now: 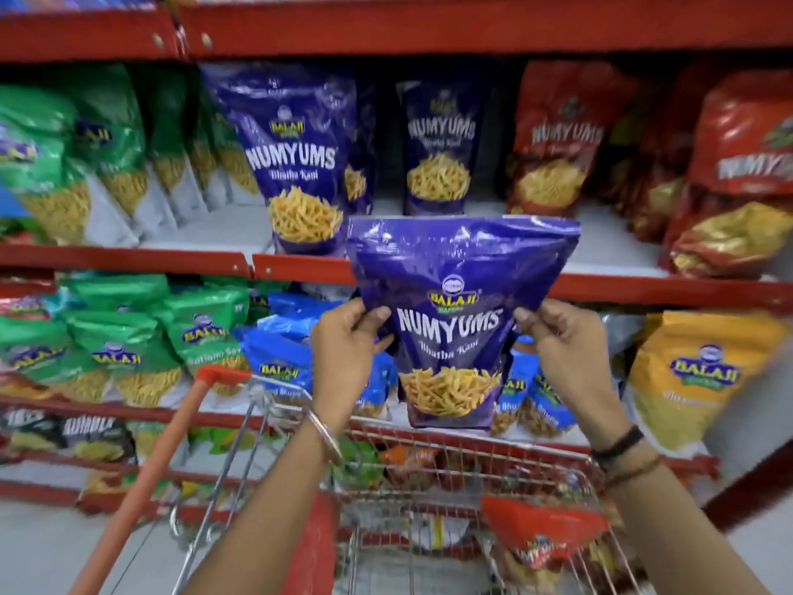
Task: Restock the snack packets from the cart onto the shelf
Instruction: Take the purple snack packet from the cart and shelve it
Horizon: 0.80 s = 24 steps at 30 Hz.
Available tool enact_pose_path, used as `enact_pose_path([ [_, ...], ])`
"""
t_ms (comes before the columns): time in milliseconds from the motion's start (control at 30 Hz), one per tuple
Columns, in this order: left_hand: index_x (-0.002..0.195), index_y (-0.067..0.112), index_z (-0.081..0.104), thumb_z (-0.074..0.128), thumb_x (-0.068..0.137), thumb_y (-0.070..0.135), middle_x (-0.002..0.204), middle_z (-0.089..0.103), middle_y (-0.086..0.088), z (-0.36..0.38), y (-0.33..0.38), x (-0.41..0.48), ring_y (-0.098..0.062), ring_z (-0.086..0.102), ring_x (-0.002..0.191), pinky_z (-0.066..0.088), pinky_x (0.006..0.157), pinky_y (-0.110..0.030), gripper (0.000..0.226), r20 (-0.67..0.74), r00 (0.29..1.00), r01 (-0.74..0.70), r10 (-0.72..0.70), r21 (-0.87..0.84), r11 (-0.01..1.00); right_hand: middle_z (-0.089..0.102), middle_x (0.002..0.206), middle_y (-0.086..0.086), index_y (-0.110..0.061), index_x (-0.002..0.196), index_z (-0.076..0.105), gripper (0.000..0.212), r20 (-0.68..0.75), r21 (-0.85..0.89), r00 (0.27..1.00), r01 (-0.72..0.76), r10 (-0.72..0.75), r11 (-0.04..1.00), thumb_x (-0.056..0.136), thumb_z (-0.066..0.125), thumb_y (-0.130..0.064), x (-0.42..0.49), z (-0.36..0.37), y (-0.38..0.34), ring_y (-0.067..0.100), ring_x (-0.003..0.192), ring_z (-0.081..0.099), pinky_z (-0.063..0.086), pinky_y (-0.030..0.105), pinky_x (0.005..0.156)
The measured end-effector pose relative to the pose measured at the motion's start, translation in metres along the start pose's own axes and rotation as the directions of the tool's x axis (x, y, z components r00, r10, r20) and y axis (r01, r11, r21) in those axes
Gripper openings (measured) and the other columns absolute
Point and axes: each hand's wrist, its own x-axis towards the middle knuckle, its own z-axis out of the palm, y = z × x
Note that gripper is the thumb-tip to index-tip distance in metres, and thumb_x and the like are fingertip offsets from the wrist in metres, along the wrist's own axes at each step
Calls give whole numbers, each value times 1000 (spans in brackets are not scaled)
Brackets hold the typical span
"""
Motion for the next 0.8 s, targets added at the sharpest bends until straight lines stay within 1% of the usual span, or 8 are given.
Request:
enact_pose_path([
  [133,72,16,61,52,88,4,70,61,-1,25,50,40,-4,60,69,58,63,-19,22,-4,986,-168,167,-9,986,68,76,-5,-21,78,68,22,-2,24,992,123,-123,992,88,54,-8,57,-14,-50,-3,64,58,54,19,58],
  [267,55,28,52,52,89,6,64,48,-4,42,80,83,-14,55,74,59,70,-26,40,-46,950,-310,309,-19,950,68,82,6,-24,83,67,24,-53,33,981,188,-186,982,88,53,-6,110,-11,-81,13,73,62,60,32,65],
  [333,54,23,44,51,89,5,59,41,-2,48,85,103,-9,49,67,59,71,-27,40,-86,935,-349,345,-35,936,70,72,-6,-26,75,67,27,-78,67,980,187,-182,980,88,52,-7,131,-3,-85,12,69,63,58,29,58],
  [433,54,22,34,50,88,3,53,36,5,58,77,134,0,41,55,58,70,-23,42,-167,928,-347,333,-67,935,67,56,-22,-23,73,63,29,-93,137,984,164,-152,977,90,49,-5,160,16,-74,-2,59,60,53,16,50],
  [500,57,20,38,50,88,3,58,42,5,61,63,156,-2,46,64,58,72,-22,38,-187,937,-319,296,-102,942,72,70,-13,-13,81,64,23,-124,172,986,129,-109,977,90,48,-1,177,31,-57,-1,68,61,54,13,54],
  [600,74,5,48,49,89,4,76,47,-6,62,33,185,-14,51,85,57,84,-32,15,-181,955,-259,235,-128,957,68,98,18,9,101,59,18,-168,155,985,76,-50,985,90,49,-2,202,50,-22,15,88,61,55,13,60],
  [667,83,3,50,48,90,4,84,48,-7,63,15,200,-15,50,93,53,91,-40,7,-182,963,-225,198,-138,965,64,98,14,10,105,59,21,-179,141,983,56,-30,988,90,50,-3,216,61,-5,19,88,60,55,13,59],
  [800,78,7,45,47,91,4,75,44,-4,68,5,234,-15,47,92,51,93,-42,13,-190,963,-216,191,-120,969,62,102,14,9,113,56,27,-172,146,983,-37,62,989,90,51,-5,251,77,14,18,93,59,57,17,60],
])
